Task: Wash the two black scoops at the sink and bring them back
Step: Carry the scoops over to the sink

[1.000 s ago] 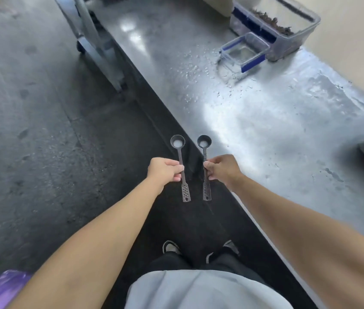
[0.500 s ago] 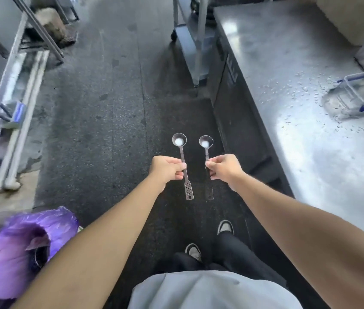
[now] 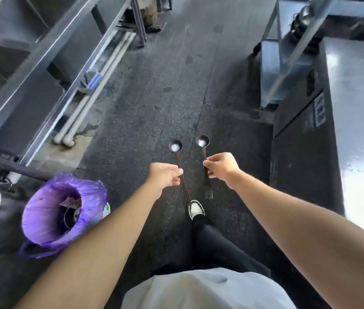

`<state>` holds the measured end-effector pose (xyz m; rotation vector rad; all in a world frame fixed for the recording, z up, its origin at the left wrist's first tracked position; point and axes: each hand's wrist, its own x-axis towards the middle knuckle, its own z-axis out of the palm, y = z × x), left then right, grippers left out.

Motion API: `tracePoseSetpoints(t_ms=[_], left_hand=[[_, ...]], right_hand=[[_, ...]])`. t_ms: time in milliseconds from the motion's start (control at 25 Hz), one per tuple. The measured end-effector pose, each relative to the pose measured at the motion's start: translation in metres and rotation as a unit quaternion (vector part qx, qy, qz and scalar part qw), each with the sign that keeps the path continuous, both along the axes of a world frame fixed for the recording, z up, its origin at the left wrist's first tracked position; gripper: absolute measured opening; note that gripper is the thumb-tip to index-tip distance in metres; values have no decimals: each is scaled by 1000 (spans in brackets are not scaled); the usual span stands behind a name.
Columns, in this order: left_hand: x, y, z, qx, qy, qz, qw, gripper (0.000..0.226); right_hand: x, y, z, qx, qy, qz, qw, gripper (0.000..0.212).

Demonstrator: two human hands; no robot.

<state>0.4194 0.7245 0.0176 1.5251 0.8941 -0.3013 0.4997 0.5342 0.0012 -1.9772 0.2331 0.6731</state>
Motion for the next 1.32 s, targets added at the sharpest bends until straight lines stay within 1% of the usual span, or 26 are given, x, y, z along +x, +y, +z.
tracePoseSetpoints(t_ms=[160, 240, 320, 440, 600, 680, 760, 840, 920, 960, 1040, 1320], left_hand=[[48, 41, 8, 1, 0, 76, 997, 17], [69, 63, 12, -4, -11, 110, 994, 20], [85, 84, 18, -9, -22, 141, 990, 22], [100, 116, 27, -11, -38, 189, 981, 19], [112, 160, 29, -15, -56, 254, 965, 17], [114, 180, 26, -20, -62, 272, 960, 17], [116, 206, 22, -30, -64, 290, 955, 16], [120, 234, 18, -38, -66, 304, 950, 17], [125, 265, 12, -38, -67, 320, 944, 19], [128, 280, 11, -38, -69, 326, 942, 20], [137, 311, 12, -43, -75, 332, 939, 19], [159, 422, 21, -29, -70, 343, 936, 17]], right_hand=[[74, 58, 4, 2, 1, 67, 998, 9], [106, 88, 9, 5, 3, 108, 994, 5], [134, 116, 15, -2, -9, 152, 988, 8], [165, 158, 22, -1, -10, 197, 980, 4], [191, 219, 28, 9, 10, 245, 969, 10], [198, 245, 28, 14, 17, 260, 965, 4], [207, 275, 27, 23, 19, 273, 962, 5], [215, 308, 27, 22, 16, 289, 957, 11], [223, 344, 25, 16, 13, 307, 951, 7], [227, 360, 26, 15, 12, 317, 948, 8], [237, 395, 27, 13, 12, 324, 946, 11], [259, 516, 42, 11, 30, 343, 939, 9]])
